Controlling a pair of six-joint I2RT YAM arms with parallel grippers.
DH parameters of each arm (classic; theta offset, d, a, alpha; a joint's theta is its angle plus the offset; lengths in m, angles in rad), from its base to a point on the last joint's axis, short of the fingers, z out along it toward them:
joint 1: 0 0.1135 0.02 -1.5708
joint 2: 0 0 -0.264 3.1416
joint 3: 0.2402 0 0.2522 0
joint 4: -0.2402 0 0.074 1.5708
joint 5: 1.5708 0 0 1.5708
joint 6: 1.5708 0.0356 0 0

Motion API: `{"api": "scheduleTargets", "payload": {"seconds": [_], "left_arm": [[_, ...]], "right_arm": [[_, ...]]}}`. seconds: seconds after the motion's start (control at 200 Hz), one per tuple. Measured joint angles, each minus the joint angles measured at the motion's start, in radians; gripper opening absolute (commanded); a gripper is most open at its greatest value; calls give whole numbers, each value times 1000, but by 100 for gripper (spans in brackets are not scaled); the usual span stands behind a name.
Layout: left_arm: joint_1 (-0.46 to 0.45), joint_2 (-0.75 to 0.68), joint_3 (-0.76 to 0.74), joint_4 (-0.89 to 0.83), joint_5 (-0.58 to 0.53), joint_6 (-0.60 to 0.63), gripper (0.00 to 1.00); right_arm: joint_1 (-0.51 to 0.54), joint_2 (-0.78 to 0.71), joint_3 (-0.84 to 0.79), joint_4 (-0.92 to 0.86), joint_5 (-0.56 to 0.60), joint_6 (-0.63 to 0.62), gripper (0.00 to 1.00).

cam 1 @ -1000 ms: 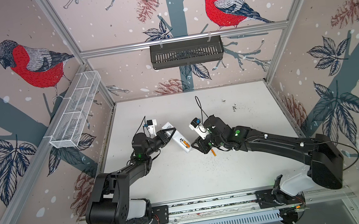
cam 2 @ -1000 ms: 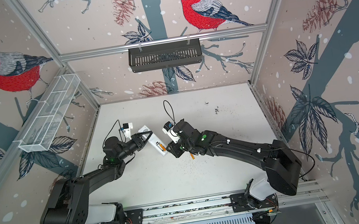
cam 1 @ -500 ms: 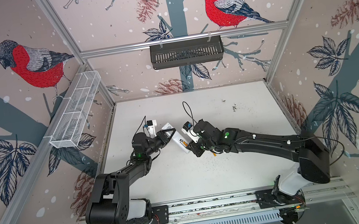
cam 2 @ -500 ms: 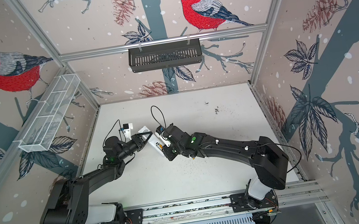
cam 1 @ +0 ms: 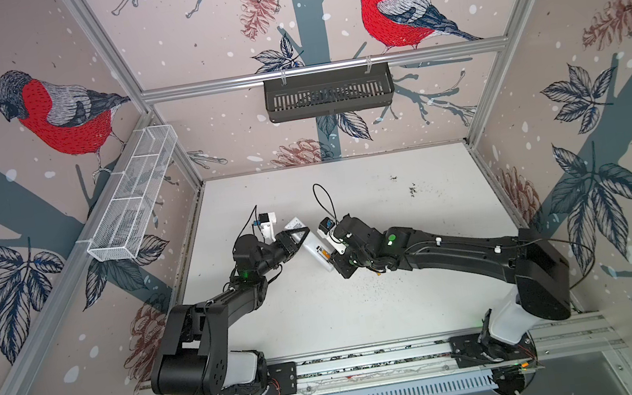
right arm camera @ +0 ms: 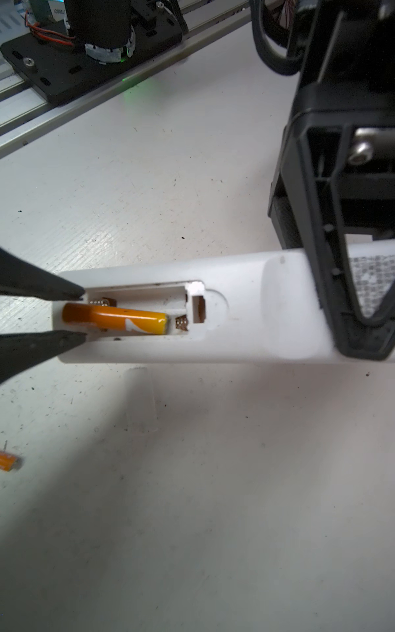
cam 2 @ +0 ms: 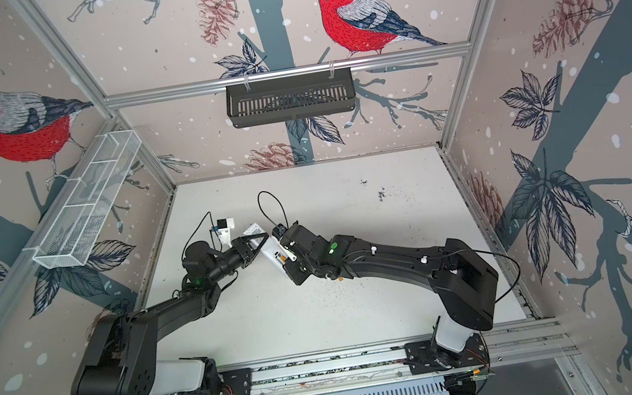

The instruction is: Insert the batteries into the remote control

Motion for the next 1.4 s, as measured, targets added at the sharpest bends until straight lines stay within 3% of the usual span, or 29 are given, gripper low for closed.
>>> {"api": "scheduleTargets", "payload": {"seconds": [0.911, 1.401], "left_arm": [[1, 10, -5, 6, -14, 4, 0], [2, 7, 9, -2, -31, 14, 0]], "right_arm": [[6, 96, 86, -46, 70, 0, 12], [-23, 86, 95, -49, 75, 3, 15]]}}
